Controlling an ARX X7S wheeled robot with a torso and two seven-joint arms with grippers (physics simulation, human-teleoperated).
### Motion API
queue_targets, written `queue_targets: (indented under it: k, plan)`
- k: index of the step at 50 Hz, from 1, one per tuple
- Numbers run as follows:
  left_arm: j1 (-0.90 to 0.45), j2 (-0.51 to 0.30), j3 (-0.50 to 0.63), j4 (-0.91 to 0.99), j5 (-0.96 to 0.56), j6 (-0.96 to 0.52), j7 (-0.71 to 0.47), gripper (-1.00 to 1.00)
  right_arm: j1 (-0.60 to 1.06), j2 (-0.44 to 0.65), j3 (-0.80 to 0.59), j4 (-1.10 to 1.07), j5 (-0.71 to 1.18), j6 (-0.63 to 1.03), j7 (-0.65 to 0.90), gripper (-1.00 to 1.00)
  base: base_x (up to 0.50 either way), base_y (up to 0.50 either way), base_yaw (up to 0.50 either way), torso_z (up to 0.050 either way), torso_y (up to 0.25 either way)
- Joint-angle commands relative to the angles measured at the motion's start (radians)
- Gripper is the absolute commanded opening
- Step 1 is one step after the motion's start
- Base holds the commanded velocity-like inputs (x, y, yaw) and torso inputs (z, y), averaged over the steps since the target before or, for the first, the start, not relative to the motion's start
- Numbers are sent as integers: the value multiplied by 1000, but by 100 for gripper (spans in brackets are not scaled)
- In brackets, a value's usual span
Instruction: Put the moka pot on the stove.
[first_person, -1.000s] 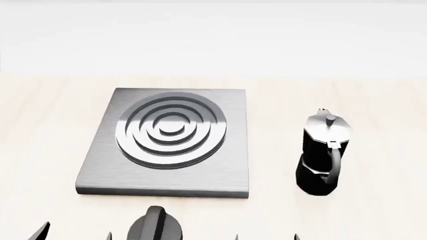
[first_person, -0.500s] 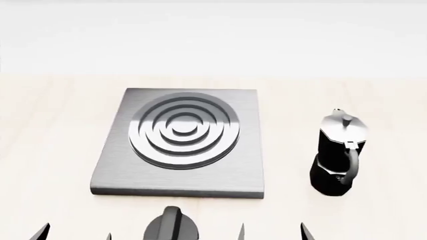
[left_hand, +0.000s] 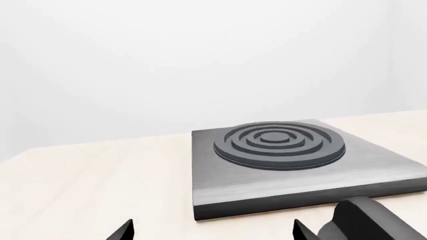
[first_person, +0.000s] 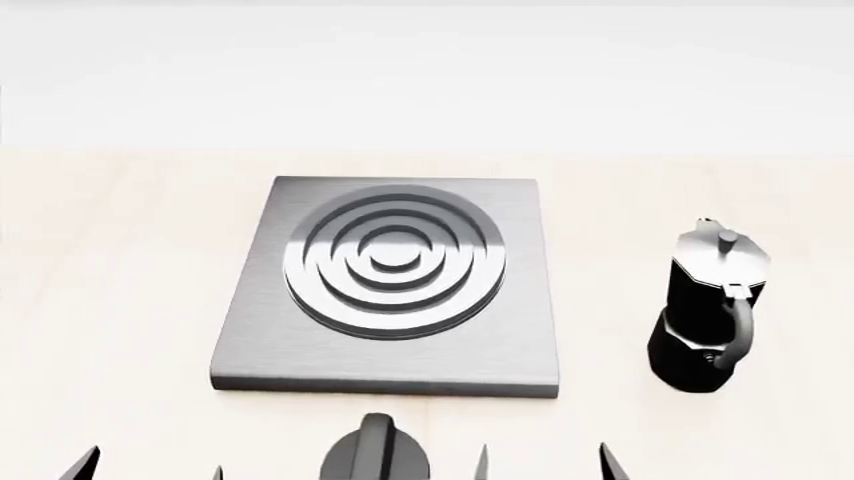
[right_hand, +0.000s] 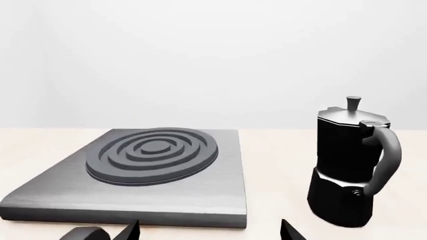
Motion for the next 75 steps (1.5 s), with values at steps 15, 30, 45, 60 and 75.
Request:
queue_targets:
  k: [15, 30, 45, 60, 75]
  plan:
    - [1, -8, 10, 9, -7, 1, -8, 100, 10, 1, -9, 29, 24, -23, -8, 100, 0, 82, 0, 0, 0]
    - [-5, -13, 16, 3, -23, -7, -3, 100, 14, 9, -22, 16, 26, -4, -1, 100, 0, 82, 0, 0, 0]
    - [-6, -25, 23, 47, -40, -59, -7, 100, 18, 11, -9, 14, 105, 17, -22, 100, 0, 17, 0, 0, 0]
    - [-5, -17, 38, -21, -49, 8, 18, 100, 146, 49, 13, 3, 166, 206, 10, 100, 0, 0, 0, 0, 0]
    - [-10, -22, 34, -27, -59, 10, 11, 100, 304, 136, 68, -134, 166, 502, 138, 100, 0, 0, 0, 0, 0]
